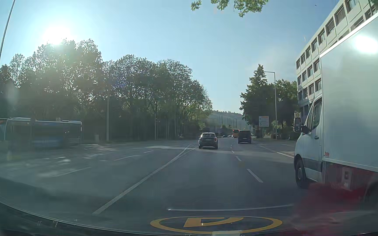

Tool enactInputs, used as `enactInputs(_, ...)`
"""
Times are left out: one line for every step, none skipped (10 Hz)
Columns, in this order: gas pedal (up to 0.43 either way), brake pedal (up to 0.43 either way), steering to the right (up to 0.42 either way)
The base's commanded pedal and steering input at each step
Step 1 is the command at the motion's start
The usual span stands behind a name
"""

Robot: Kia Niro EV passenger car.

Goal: Follow the waypoints while adhering to traffic rules and regulations

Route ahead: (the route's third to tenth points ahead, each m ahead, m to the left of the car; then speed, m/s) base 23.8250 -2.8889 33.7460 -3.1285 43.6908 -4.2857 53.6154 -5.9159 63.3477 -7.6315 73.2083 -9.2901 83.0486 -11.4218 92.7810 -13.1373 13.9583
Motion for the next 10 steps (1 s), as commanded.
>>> enactInputs(0.220, 0.000, 0.007)
enactInputs(0.209, 0.000, 0.008)
enactInputs(0.209, 0.000, 0.009)
enactInputs(0.209, 0.000, 0.009)
enactInputs(0.197, 0.000, 0.010)
enactInputs(0.197, 0.000, 0.010)
enactInputs(0.189, 0.000, 0.011)
enactInputs(0.177, 0.000, 0.012)
enactInputs(0.157, 0.000, 0.013)
enactInputs(0.157, 0.000, 0.014)
